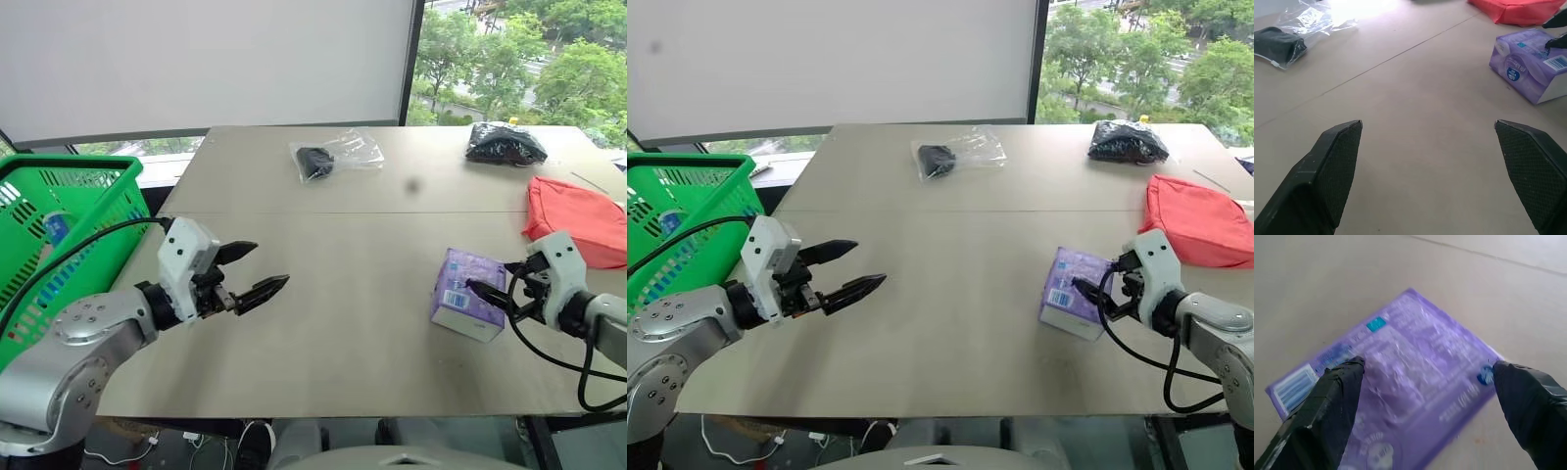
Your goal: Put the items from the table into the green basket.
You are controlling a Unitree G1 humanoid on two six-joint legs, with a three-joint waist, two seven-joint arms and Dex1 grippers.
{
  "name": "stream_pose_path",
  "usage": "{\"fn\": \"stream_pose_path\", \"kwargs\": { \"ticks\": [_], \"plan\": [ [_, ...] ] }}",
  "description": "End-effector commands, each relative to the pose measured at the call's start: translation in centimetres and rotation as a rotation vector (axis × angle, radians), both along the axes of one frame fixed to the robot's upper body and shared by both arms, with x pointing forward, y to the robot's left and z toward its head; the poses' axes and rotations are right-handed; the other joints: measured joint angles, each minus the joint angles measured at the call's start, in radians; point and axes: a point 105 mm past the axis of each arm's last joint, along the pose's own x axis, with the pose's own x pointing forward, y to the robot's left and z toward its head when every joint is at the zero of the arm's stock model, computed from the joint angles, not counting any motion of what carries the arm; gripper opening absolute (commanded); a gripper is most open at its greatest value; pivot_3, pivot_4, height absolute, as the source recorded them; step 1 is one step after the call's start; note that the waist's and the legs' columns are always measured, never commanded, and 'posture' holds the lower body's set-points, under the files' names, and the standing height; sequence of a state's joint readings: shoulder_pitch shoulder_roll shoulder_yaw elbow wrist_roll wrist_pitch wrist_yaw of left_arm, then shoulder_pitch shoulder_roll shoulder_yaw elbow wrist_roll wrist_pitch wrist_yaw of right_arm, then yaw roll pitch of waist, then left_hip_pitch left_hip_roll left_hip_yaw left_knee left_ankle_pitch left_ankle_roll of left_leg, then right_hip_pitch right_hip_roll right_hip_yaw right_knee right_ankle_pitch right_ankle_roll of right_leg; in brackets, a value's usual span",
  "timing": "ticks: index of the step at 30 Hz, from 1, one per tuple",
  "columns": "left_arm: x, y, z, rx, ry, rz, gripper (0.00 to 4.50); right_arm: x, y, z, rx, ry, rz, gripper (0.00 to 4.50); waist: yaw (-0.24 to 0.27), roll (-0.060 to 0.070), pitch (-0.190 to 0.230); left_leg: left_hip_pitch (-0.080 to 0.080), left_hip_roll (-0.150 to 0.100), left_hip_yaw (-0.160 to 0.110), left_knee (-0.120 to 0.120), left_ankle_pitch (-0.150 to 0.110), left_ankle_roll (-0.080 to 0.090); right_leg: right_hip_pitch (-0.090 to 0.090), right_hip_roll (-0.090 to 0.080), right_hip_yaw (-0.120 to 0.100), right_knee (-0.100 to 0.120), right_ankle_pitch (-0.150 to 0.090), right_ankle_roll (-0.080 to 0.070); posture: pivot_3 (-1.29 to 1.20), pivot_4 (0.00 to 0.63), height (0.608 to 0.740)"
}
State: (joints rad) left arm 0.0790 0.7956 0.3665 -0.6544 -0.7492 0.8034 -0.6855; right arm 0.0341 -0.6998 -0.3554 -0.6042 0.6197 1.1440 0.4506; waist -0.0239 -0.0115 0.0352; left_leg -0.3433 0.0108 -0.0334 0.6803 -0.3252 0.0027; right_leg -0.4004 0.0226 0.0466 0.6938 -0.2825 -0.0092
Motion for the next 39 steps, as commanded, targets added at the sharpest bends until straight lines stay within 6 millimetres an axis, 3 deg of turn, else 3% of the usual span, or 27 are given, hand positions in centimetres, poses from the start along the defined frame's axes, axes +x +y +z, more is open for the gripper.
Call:
{"fn": "stream_pose_path", "kwargs": {
  "ticks": [1, 5, 10, 13, 21, 24, 31, 39],
  "plan": [
    [-0.1, -0.5, 0.7, 0.01, -0.03, -0.015, 4.45, -1.1, 0.0, 0.0, 0.088, 0.064, -0.034, 4.5, -0.003, 0.0, 0.0, 0.0, 0.0, 0.0, 0.0, 0.0, 0.0, 0.0, 0.0, 0.0, 0.0, 0.0, 0.0, -0.06, 0.033, 0.74],
    [0.0, -0.7, 0.4, 0.011, -0.029, -0.006, 4.45, -2.2, 0.8, -2.1, 0.277, 0.239, -0.115, 4.5, -0.01, 0.0, 0.0, 0.0, 0.0, 0.0, 0.0, 0.0, 0.0, 0.0, 0.0, 0.0, 0.0, 0.0, 0.0, -0.05, 0.033, 0.74],
    [0.0, -1.1, 0.4, 0.009, -0.029, -0.003, 4.45, -1.2, 3.1, -2.7, 0.459, 0.283, -0.107, 4.5, -0.02, 0.001, 0.001, 0.001, 0.0, 0.001, 0.0, 0.0, 0.0, 0.0, 0.002, 0.003, 0.001, 0.0, 0.0, -0.02, 0.029, 0.74],
    [-0.1, -1.2, 0.4, 0.005, -0.033, 0.008, 4.5, -0.9, 3.7, -3.1, 0.464, 0.315, -0.089, 3.72, -0.017, 0.002, 0.002, 0.001, 0.0, 0.001, 0.0, 0.0, 0.0, 0.0, 0.002, 0.003, 0.0, 0.0, 0.001, 0.0, 0.029, 0.74],
    [-0.6, -0.7, 0.2, -0.001, -0.02, 0.065, 4.5, -0.3, 4.4, -3.2, 0.452, 0.33, -0.06, 0.14, -0.017, 0.001, 0.002, 0.001, 0.001, 0.002, -0.001, 0.0, 0.0, 0.001, 0.003, 0.004, 0.0, -0.002, 0.003, 0.04, 0.039, 0.74],
    [-0.7, -0.7, 0.0, -0.014, -0.014, 0.079, 4.5, 0.3, 4.6, -2.4, 0.445, 0.28, -0.028, 0.07, -0.016, 0.001, 0.004, 0.003, 0.002, 0.002, -0.001, 0.0, 0.0, 0.002, 0.004, 0.004, 0.0, -0.002, 0.004, 0.04, 0.042, 0.74],
    [-0.1, -0.9, 0.2, -0.068, -0.014, 0.114, 4.5, 2.8, 7.1, 2.6, 0.47, 0.006, 0.138, 0.07, -0.016, 0.004, 0.018, 0.002, 0.002, 0.003, -0.002, 0.0, 0.0, 0.001, 0.004, 0.005, 0.0, -0.002, 0.004, 0.04, 0.046, 0.74],
    [0.7, -1.6, 1.4, -0.191, -0.032, 0.122, 4.5, 2.5, 10.6, 6.5, 0.561, -0.12, 0.35, 0.07, -0.006, 0.003, 0.02, -0.002, 0.002, 0.001, -0.002, 0.0, 0.0, -0.005, 0.003, 0.005, -0.002, 0.0, 0.001, 0.03, 0.051, 0.74]
  ]
}}
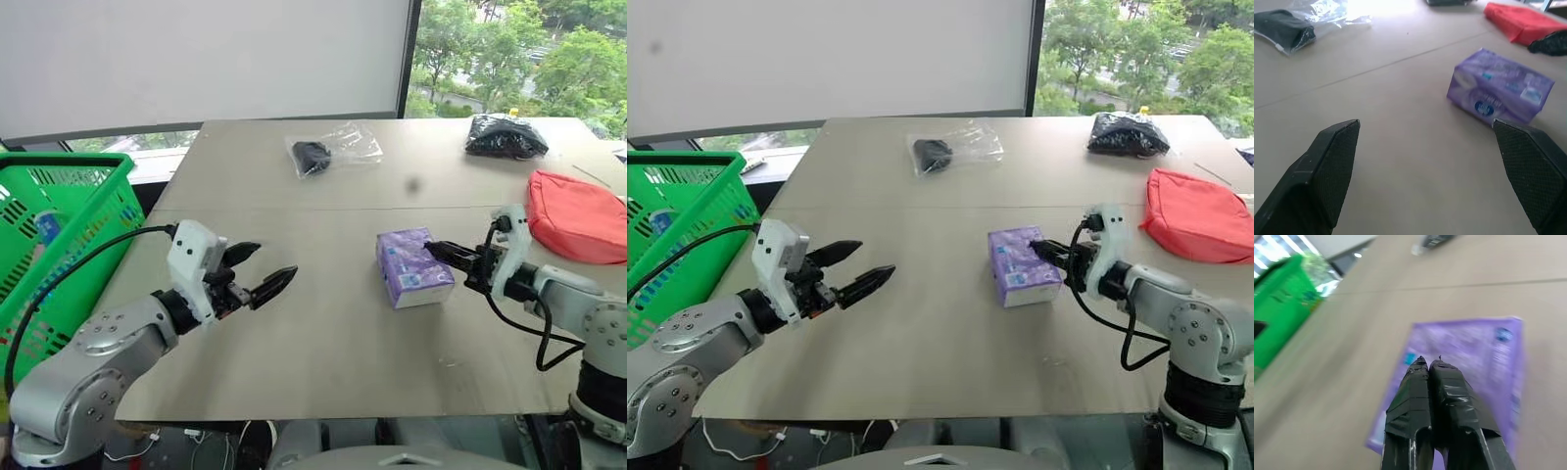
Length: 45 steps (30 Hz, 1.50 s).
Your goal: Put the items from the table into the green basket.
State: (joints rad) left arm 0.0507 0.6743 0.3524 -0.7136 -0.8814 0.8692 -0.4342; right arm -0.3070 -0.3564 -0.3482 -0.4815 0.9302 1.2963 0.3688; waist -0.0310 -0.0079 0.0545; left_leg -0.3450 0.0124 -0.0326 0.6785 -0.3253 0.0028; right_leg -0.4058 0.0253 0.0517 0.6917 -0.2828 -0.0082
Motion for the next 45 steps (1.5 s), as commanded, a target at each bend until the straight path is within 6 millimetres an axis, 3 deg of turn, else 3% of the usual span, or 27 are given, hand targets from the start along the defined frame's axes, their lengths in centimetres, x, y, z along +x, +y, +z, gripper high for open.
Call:
{"fn": "stream_pose_path", "kwargs": {
  "ticks": [1, 8, 11, 18, 26, 32, 36, 40, 43, 45],
  "plan": [
    [0.2, -0.5, 1.1, -0.051, -0.033, -0.008, 4.5, -0.7, 1.5, 2.6, 0.03, -0.116, 0.095, 0.07, 0.002, 0.0, 0.0, 0.0, 0.0, 0.0, 0.0, 0.0, 0.0, 0.0, 0.0, 0.0, 0.0, 0.0, 0.0, 0.03, 0.051, 0.74],
    [0.1, -0.8, 0.8, -0.047, -0.024, -0.004, 4.5, 0.0, 0.9, 1.3, -0.104, -0.119, 0.082, 0.07, 0.007, -0.002, 0.003, 0.0, 0.0, 0.0, 0.0, 0.0, 0.0, 0.0, 0.0, 0.0, 0.0, 0.0, 0.0, 0.04, 0.053, 0.74],
    [-0.2, -0.7, 0.7, -0.036, -0.023, -0.007, 4.5, -0.1, 0.4, 0.7, -0.148, -0.108, 0.096, 0.94, 0.014, -0.002, 0.004, 0.0, -0.001, 0.0, 0.0, 0.0, 0.0, 0.0, 0.0, 0.0, 0.0, 0.0, 0.0, 0.05, 0.054, 0.74],
    [-1.0, -0.4, 0.9, 0.002, -0.036, -0.047, 4.5, -0.7, -1.0, -0.1, -0.277, -0.115, 0.103, 4.45, 0.02, -0.004, 0.011, 0.0, 0.0, 0.0, 0.0, 0.0, 0.0, 0.0, -0.001, 0.0, 0.0, 0.0, 0.0, 0.04, 0.056, 0.74],
    [-1.5, 0.4, 1.7, 0.046, -0.072, -0.074, 4.5, -0.1, -2.8, -0.5, -0.39, -0.131, 0.048, 4.49, 0.02, -0.004, 0.015, 0.0, 0.0, 0.0, 0.0, 0.0, 0.0, 0.0, -0.001, 0.0, 0.0, 0.0, 0.0, 0.03, 0.054, 0.74],
    [-2.0, 0.2, 1.8, 0.055, -0.073, -0.122, 4.5, -1.0, -3.1, -1.7, -0.465, -0.105, 0.118, 4.49, 0.018, -0.004, 0.016, 0.0, 0.0, 0.0, 0.0, 0.0, 0.0, 0.0, -0.001, 0.0, -0.002, 0.0, 0.0, 0.01, 0.046, 0.74],
    [-1.9, 0.3, 1.6, 0.069, -0.067, -0.136, 4.5, -1.0, -3.0, -2.6, -0.441, -0.014, 0.09, 4.49, 0.017, -0.004, 0.016, 0.0, 0.0, 0.0, 0.0, 0.0, 0.0, 0.0, -0.001, 0.0, -0.002, 0.0, 0.0, 0.0, 0.042, 0.74],
    [-2.0, -0.2, 1.8, 0.066, -0.075, -0.161, 4.5, 1.3, -2.6, -4.5, -0.328, 0.144, -0.035, 4.49, 0.012, -0.005, 0.015, 0.0, 0.0, 0.001, 0.0, 0.0, 0.0, 0.0, 0.0, 0.0, -0.002, 0.0, 0.0, 0.01, 0.036, 0.74],
    [-2.1, -0.3, 1.9, 0.065, -0.078, -0.167, 4.5, 1.7, -3.0, -6.0, -0.363, 0.236, -0.059, 4.49, 0.017, -0.004, 0.015, 0.0, 0.0, 0.001, 0.0, 0.0, 0.0, -0.001, 0.0, 0.001, -0.001, 0.0, 0.0, 0.02, 0.029, 0.74],
    [-2.5, -0.4, 2.1, 0.059, -0.079, -0.18, 4.5, 1.5, -2.7, -6.6, -0.35, 0.3, -0.039, 3.99, 0.018, -0.005, 0.014, 0.0, 0.0, 0.001, 0.0, 0.0, 0.0, -0.001, -0.001, 0.0, -0.001, 0.0, 0.0, 0.03, 0.025, 0.74]
  ]
}}
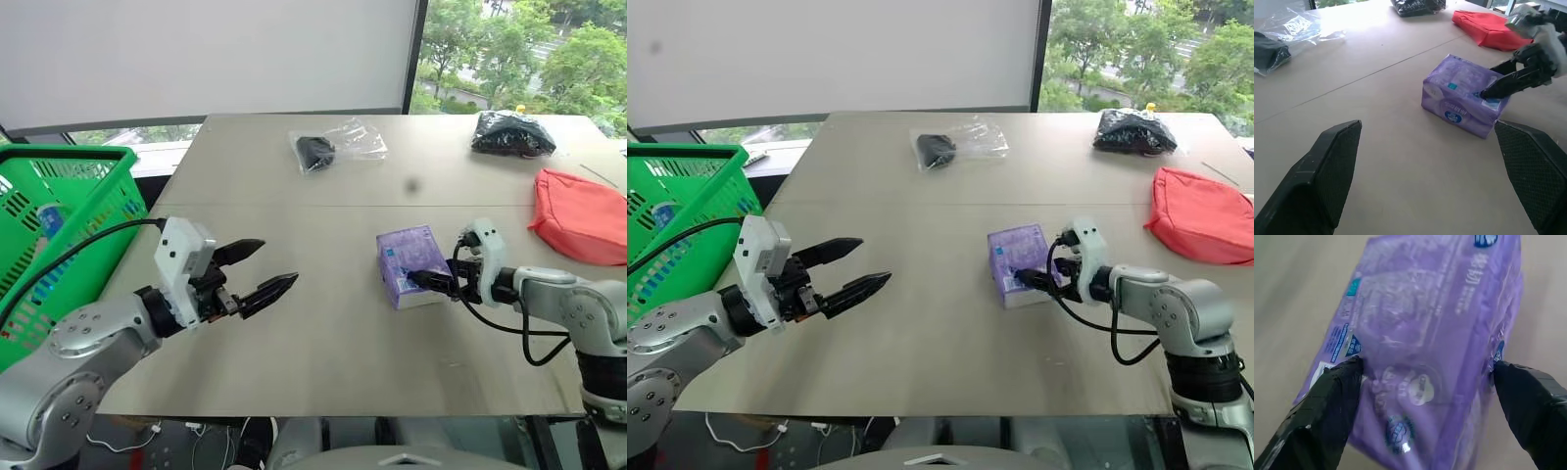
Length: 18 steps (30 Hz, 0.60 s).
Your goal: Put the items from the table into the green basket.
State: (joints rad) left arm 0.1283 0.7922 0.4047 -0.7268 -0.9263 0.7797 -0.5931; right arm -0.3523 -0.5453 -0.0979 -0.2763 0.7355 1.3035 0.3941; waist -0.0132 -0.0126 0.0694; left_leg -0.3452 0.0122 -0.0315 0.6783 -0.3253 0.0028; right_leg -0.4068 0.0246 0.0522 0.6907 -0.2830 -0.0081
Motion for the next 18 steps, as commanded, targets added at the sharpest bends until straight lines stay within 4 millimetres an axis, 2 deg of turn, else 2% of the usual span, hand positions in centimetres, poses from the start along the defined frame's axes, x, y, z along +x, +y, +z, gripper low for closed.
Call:
{"fn": "stream_pose_path", "kwargs": {
  "ticks": [1, 2, 4, 9, 12, 18],
  "plan": [
    [-0.9, -0.5, 1.2, 0.002, -0.049, -0.045, 4.5, -0.1, -0.3, -0.8, -0.007, 0.091, -0.023, 3.76, 0.0, -0.002, -0.002, 0.0, 0.0, 0.0, 0.0, 0.0, 0.0, 0.0, 0.0, 0.0, 0.0, 0.0, 0.0, 0.03, 0.025, 0.74],
    [-1.2, -0.7, 1.2, -0.008, -0.043, -0.063, 4.5, -0.2, -0.1, -0.8, 0.004, 0.105, -0.011, 3.06, 0.0, -0.002, -0.002, 0.0, 0.0, 0.0, 0.0, 0.0, 0.0, 0.0, 0.0, 0.0, 0.0, 0.0, 0.0, 0.03, 0.025, 0.74],
    [-2.4, -1.4, 1.6, -0.038, -0.034, -0.134, 4.5, -0.2, 0.1, -1.0, 0.003, 0.113, -0.009, 2.6, -0.003, -0.003, -0.003, 0.0, 0.0, 0.0, 0.0, 0.0, 0.0, 0.0, 0.0, 0.0, 0.0, 0.0, 0.0, 0.04, 0.026, 0.74],
    [-3.7, -2.2, 2.0, -0.074, -0.014, -0.223, 4.5, -0.1, -0.1, -1.2, -0.003, 0.116, -0.024, 0.52, -0.003, -0.004, -0.006, 0.001, 0.001, 0.0, 0.0, 0.0, 0.0, 0.0, 0.0, 0.0, 0.001, 0.0, 0.0, 0.04, 0.029, 0.74],
    [-3.7, -2.2, 1.9, -0.068, -0.005, -0.236, 4.5, -0.2, -0.1, -1.3, -0.004, 0.117, -0.027, 0.16, -0.004, -0.003, -0.007, 0.001, 0.001, 0.001, 0.0, 0.0, 0.0, 0.001, 0.001, 0.001, 0.002, -0.001, 0.001, 0.04, 0.029, 0.74],
    [-3.3, -2.2, 1.7, -0.055, -0.004, -0.235, 4.5, -0.2, 0.0, -0.9, 0.025, 0.104, -0.04, 0.13, -0.004, -0.003, -0.007, 0.001, 0.001, 0.001, 0.0, 0.0, 0.0, 0.002, 0.002, 0.001, 0.002, -0.001, 0.001, 0.01, 0.027, 0.74]
  ]
}}
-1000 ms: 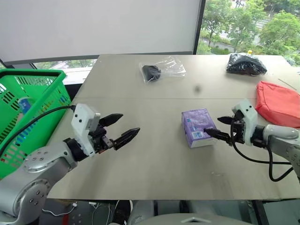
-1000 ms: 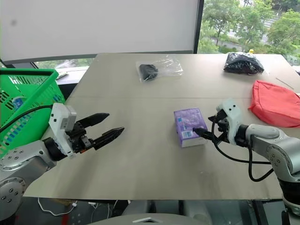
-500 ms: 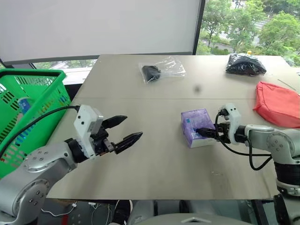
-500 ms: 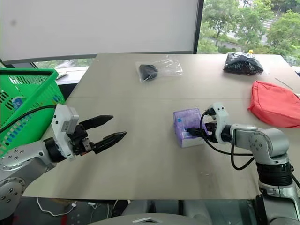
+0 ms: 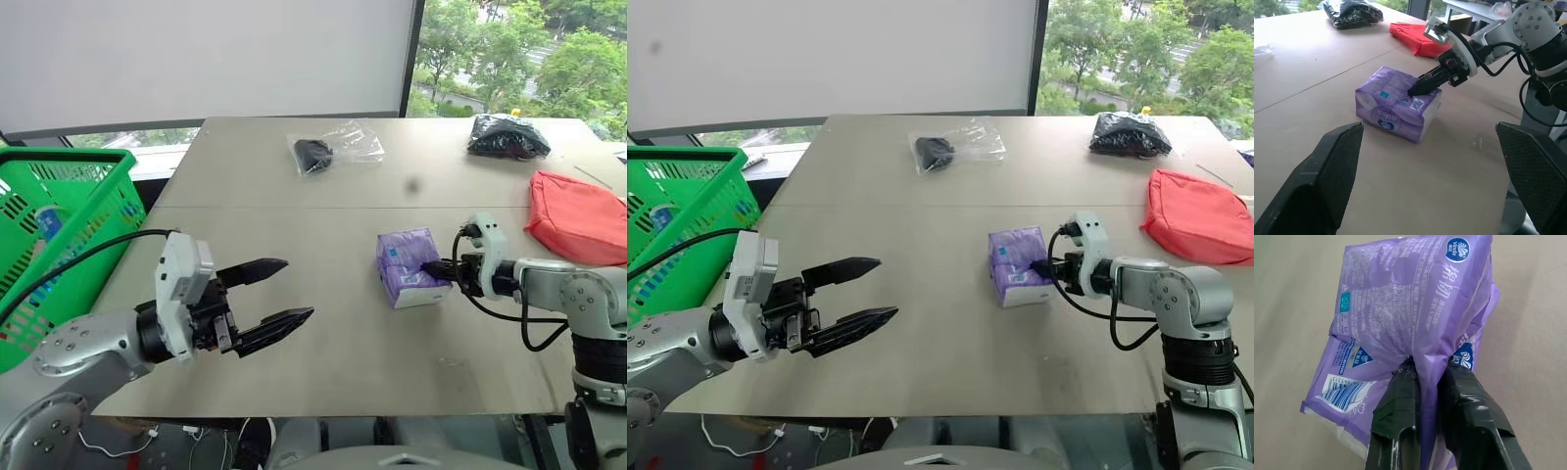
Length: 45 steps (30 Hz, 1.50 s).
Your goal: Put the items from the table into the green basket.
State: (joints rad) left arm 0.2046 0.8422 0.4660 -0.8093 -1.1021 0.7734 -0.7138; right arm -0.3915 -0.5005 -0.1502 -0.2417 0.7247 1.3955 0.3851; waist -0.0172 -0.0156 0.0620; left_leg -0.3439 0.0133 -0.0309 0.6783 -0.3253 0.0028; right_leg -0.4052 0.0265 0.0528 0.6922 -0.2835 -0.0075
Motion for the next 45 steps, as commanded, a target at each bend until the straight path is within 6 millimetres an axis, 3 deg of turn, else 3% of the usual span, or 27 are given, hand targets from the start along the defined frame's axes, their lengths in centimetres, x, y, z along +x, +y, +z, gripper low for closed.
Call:
{"fn": "stream_pose_path", "kwargs": {
  "ticks": [1, 6, 12, 21, 29, 35, 38, 44, 45],
  "plan": [
    [0.3, -0.1, 0.5, 0.008, -0.041, -0.005, 4.5, -0.2, 0.4, -0.4, 0.032, 0.028, -0.008, 0.13, -0.002, 0.0, 0.0, 0.0, 0.0, 0.0, 0.0, 0.0, 0.0, 0.0, 0.0, 0.0, 0.0, 0.0, 0.0, 0.01, 0.027, 0.74],
    [1.2, 0.0, 0.3, -0.013, -0.042, 0.044, 4.5, 0.7, 2.0, 4.0, 0.323, -0.064, 0.014, 0.13, -0.009, 0.002, 0.002, 0.0, 0.0, 0.0, 0.0, 0.0, 0.0, 0.0, 0.001, 0.0, 0.0, 0.0, -0.001, 0.0, 0.026, 0.74],
    [3.3, -0.2, 0.1, -0.147, -0.005, 0.17, 4.5, 0.4, 3.3, 7.4, 0.498, -0.128, 0.098, 0.13, -0.014, 0.003, 0.002, -0.002, 0.0, 0.0, 0.0, 0.0, 0.0, -0.003, 0.0, 0.0, 0.0, 0.001, -0.001, 0.0, 0.023, 0.74],
    [6.0, -2.0, 1.9, -0.557, 0.109, 0.256, 4.5, -1.3, 5.9, 10.4, 0.561, -0.267, 0.28, 0.13, -0.017, 0.003, 0.002, -0.003, -0.001, 0.0, 0.0, 0.0, 0.0, -0.003, -0.002, 0.0, 0.0, 0.001, 0.0, 0.0, 0.022, 0.74],
    [6.6, -4.5, 1.4, -0.685, 0.242, 0.201, 4.5, -3.1, 7.4, 12.3, 0.655, -0.334, 0.414, 0.13, -0.021, 0.003, 0.001, -0.003, -0.002, -0.001, 0.001, 0.0, 0.0, -0.003, -0.002, 0.0, 0.002, 0.001, 0.0, -0.02, 0.019, 0.74],
    [6.4, -6.3, 2.0, -0.78, 0.279, 0.118, 4.5, -3.7, 8.2, 12.5, 0.693, -0.331, 0.451, 0.13, -0.023, 0.003, 0.001, -0.003, -0.002, -0.001, 0.001, 0.0, 0.0, -0.003, -0.002, 0.0, 0.002, 0.001, 0.0, -0.03, 0.019, 0.74],
    [6.1, -6.8, 2.2, -0.806, 0.287, 0.084, 3.83, -3.8, 8.5, 12.3, 0.692, -0.333, 0.45, 0.13, -0.023, 0.003, 0.001, -0.003, -0.002, -0.001, 0.002, 0.0, 0.0, -0.003, -0.002, 0.0, 0.002, 0.001, 0.0, -0.03, 0.016, 0.74],
    [5.9, -6.6, 2.3, -0.817, 0.282, 0.077, 1.53, -3.6, 8.6, 12.2, 0.695, -0.335, 0.434, 0.13, -0.024, 0.003, 0.001, -0.003, -0.002, -0.001, 0.002, 0.0, 0.0, -0.003, -0.002, 0.0, 0.002, 0.001, 0.0, -0.03, 0.016, 0.74],
    [6.0, -6.4, 2.3, -0.812, 0.277, 0.086, 1.3, -3.5, 8.6, 12.2, 0.691, -0.342, 0.427, 0.61, -0.024, 0.003, 0.001, -0.003, -0.002, -0.001, 0.002, 0.0, 0.0, -0.003, -0.002, 0.0, 0.002, 0.001, 0.0, -0.03, 0.013, 0.74]
  ]
}}
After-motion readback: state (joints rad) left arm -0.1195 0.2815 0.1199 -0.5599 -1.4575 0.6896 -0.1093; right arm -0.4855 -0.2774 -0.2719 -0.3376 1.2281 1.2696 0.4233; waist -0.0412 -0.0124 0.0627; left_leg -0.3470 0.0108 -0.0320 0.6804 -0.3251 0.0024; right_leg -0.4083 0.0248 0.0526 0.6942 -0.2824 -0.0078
